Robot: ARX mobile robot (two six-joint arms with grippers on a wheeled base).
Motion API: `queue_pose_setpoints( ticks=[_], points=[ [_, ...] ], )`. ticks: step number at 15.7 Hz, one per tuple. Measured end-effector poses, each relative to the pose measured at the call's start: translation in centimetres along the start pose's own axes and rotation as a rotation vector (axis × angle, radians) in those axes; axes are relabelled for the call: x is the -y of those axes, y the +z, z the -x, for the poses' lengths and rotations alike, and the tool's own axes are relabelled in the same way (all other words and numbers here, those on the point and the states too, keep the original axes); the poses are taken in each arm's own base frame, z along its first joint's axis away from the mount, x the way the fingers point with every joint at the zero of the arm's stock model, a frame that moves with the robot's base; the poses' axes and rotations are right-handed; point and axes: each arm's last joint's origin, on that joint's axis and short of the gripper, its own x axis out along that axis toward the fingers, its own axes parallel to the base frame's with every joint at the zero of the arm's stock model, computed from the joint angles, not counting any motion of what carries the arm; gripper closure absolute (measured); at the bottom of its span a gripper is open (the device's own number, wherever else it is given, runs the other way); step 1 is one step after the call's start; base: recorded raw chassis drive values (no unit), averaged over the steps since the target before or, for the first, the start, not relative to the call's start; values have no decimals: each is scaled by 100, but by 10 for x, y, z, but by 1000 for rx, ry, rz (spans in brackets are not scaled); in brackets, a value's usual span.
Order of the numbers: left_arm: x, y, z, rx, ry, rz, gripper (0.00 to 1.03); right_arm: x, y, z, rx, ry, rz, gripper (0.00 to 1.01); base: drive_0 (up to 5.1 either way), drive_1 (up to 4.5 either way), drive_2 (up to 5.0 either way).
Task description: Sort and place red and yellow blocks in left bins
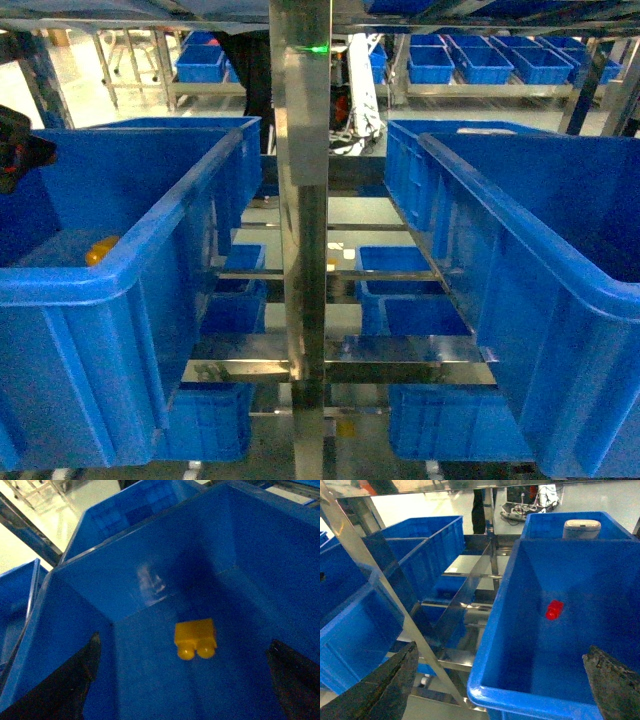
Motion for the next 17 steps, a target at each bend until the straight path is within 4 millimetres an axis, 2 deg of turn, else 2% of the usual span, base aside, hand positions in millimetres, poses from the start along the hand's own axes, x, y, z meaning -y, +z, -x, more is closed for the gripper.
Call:
queue_pose_setpoints(
  ticks=[2, 3, 4, 6, 8, 9, 11, 12, 14, 15, 17],
  points=[
    [-1, -6, 35, 6, -63, 22, 5, 0, 0, 0, 0, 0, 0, 3, 0, 0, 0],
    [-4, -4, 59, 21, -104, 57, 5, 0, 0, 0, 0, 0, 0, 3, 0, 0, 0],
    [-7, 2, 77, 51, -111, 82, 5, 0, 0, 0, 0, 0, 0, 3, 0, 0, 0],
    [-15, 28, 131, 169, -87, 141, 5, 0, 0, 0, 0, 0, 0, 3, 0, 0, 0],
    [-1, 39, 158, 241, -114, 217, 5, 0, 0, 0, 0, 0, 0, 3, 0, 0, 0],
    [6, 46, 162, 272, -129, 273, 5, 0, 0, 0, 0, 0, 0, 3, 0, 0, 0],
    [7, 47, 163, 270, -136, 319, 5, 0, 0, 0, 0, 0, 0, 3, 0, 0, 0],
    [6, 46, 162, 275, -124, 331, 5, -1, 1, -1, 83, -44, 34, 6, 0, 0, 0],
    [15, 39, 165, 385, 50, 354, 20, 1, -12, 6, 266, -189, 87, 23, 0, 0, 0],
    [23, 29, 168, 398, 91, 372, 27, 4, -23, 9, 302, -245, 93, 32, 0, 0, 0],
    [43, 4, 172, 409, 111, 387, 49, 12, -48, 11, 301, -283, 95, 54, 0, 0, 0]
  ],
)
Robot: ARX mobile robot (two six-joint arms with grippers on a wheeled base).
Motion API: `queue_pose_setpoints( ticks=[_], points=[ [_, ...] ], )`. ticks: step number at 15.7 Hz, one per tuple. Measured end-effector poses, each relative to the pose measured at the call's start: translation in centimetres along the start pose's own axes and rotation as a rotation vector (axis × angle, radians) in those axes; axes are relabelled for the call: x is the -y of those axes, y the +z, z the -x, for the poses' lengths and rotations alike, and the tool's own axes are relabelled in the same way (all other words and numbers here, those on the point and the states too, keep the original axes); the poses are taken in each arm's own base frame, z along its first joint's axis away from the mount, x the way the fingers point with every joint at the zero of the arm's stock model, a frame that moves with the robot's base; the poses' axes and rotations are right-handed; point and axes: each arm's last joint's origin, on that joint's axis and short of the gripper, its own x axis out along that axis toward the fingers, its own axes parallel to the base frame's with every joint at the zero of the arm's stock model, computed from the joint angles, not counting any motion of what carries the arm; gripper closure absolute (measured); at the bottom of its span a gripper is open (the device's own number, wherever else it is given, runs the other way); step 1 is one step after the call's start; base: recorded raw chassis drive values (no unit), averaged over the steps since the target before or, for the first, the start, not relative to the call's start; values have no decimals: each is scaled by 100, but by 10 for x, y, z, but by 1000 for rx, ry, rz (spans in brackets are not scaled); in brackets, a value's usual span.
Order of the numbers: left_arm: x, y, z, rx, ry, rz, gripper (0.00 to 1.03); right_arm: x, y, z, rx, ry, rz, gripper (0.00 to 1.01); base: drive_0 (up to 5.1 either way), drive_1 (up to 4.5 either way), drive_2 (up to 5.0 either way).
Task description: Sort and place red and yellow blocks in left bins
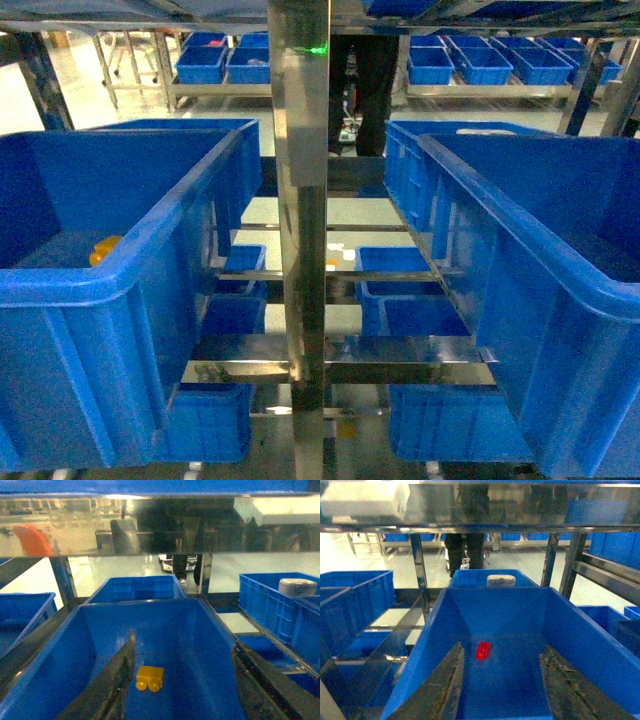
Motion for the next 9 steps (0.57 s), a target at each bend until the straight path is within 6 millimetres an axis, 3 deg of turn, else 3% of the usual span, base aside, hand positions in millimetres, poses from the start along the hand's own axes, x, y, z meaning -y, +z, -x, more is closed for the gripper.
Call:
queue_pose_setpoints(
  ticks=[4, 6, 9],
  points=[
    [12, -41, 30, -15, 8, 14, 98, 13, -32, 18, 1, 0, 16, 99, 0, 0, 0],
    [24, -54, 42, -13, 4, 17, 101, 13, -44, 23, -8, 5, 16, 99, 0, 0, 0],
    [26, -63, 50, -17, -5, 17, 101, 13, -51, 28, -7, 6, 16, 99, 0, 0, 0]
  ],
)
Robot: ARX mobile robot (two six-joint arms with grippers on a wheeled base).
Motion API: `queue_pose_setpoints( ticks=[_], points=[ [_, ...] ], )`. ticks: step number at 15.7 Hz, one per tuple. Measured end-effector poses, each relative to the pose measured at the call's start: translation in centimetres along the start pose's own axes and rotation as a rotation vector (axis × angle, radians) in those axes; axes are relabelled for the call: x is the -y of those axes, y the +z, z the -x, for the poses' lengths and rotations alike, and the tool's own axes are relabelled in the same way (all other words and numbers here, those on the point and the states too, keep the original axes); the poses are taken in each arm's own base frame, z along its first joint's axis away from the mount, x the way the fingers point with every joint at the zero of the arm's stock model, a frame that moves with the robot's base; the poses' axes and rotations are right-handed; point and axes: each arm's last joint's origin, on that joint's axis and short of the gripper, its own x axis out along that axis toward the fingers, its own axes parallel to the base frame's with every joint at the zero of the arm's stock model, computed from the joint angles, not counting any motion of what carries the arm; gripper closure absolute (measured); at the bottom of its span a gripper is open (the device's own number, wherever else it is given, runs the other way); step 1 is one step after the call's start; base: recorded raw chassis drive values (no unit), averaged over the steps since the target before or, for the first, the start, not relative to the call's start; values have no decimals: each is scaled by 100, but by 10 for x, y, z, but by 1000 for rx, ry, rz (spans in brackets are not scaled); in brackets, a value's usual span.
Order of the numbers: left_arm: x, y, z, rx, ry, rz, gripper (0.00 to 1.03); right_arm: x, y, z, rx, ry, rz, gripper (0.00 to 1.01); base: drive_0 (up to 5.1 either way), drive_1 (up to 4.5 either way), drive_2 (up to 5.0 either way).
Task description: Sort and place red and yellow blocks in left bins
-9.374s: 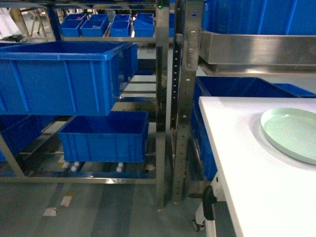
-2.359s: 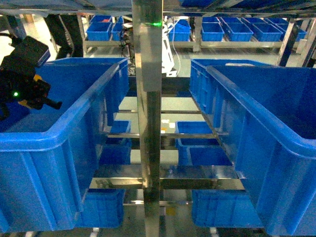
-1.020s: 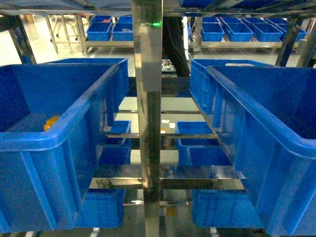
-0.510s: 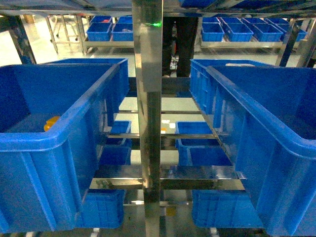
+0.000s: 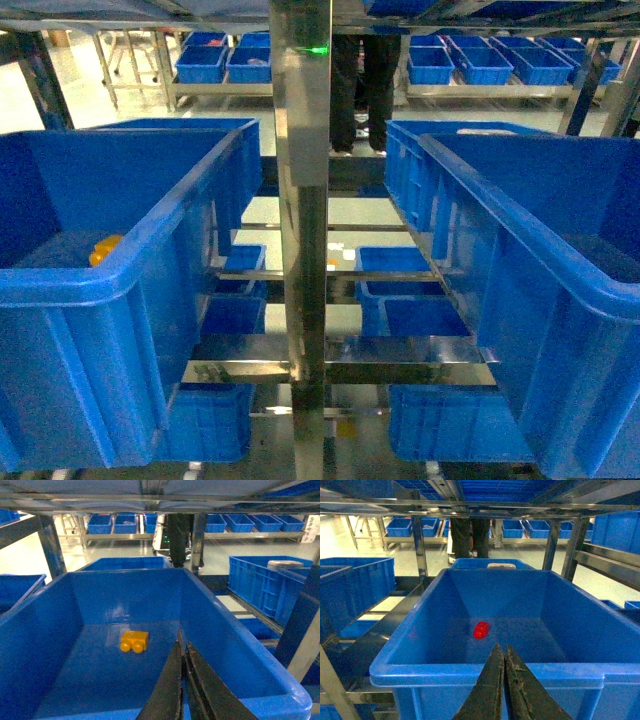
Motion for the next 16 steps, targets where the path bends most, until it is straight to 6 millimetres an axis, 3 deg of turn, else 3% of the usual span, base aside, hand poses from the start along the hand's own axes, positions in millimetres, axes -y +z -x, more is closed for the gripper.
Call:
queue_pose_setpoints(
  ticks=[10, 15, 16],
  points=[
    [0, -25, 31, 7, 11, 0, 101, 0, -25, 18, 20, 0, 0, 99, 0, 0, 0],
    [0, -30, 40, 22, 12, 0, 101, 0, -32, 31, -30, 0, 0, 99, 0, 0, 0],
    [0, -31, 41, 21, 11, 0, 101, 0, -26, 33, 32, 3, 0, 99, 0, 0, 0]
  ],
)
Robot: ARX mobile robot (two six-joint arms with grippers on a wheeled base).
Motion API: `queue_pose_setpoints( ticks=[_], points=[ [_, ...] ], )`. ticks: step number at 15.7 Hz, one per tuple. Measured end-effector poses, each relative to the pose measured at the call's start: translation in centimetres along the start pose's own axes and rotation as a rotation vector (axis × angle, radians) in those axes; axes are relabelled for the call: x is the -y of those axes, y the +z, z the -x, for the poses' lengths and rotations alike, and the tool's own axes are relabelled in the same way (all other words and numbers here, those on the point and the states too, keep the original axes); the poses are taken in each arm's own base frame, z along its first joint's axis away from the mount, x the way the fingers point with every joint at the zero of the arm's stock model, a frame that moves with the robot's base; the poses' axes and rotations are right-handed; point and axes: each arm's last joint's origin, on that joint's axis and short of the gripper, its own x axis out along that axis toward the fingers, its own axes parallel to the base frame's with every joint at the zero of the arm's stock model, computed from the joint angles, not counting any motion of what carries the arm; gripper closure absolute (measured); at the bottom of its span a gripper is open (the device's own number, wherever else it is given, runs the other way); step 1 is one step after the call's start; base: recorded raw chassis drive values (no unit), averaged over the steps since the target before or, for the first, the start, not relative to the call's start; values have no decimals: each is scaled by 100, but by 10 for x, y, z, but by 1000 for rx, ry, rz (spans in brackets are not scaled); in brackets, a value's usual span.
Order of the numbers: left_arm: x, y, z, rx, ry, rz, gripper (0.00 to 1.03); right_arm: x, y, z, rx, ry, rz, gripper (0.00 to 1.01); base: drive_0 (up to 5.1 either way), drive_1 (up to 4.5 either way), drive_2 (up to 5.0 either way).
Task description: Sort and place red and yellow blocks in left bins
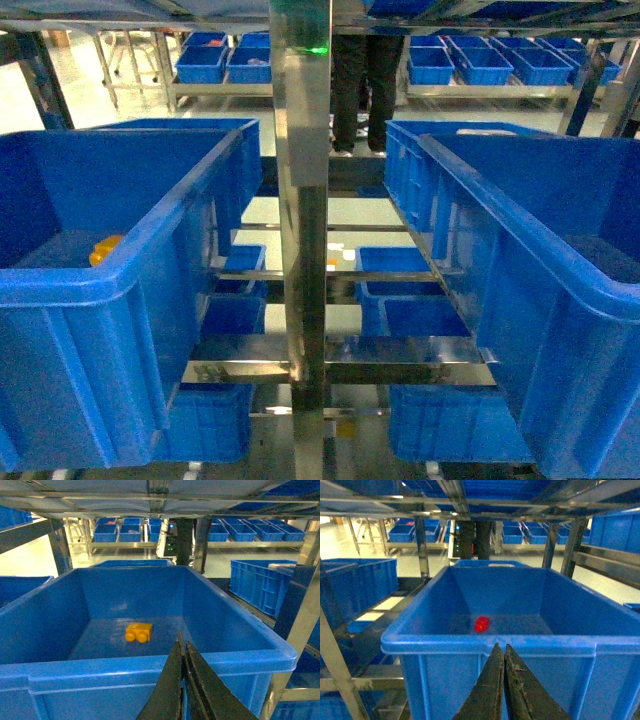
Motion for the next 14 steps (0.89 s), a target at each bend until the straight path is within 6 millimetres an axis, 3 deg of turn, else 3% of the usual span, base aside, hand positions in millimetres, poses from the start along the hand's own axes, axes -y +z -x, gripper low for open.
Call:
queue_pose_setpoints(
  ticks=[4, 5, 6, 12, 14],
  points=[
    [0, 0, 5, 0, -1, 0, 101, 0, -3, 0, -24, -3, 0, 99, 0, 0, 0],
    [0, -6, 12, -51, -5, 0, 93, 0, -3, 0, -25, -3, 0, 90, 0, 0, 0],
    [0, -2, 15, 2, -3, 0, 80, 0, -3, 0, -24, -3, 0, 79, 0, 0, 0],
    [0, -4, 15, -14, -1, 1, 4, 0, -3, 0, -24, -3, 0, 1, 0, 0, 0],
    [0, -4, 15, -14, -1, 0, 5, 0, -3, 0, -24, -3, 0, 3, 0, 0, 0]
  ],
)
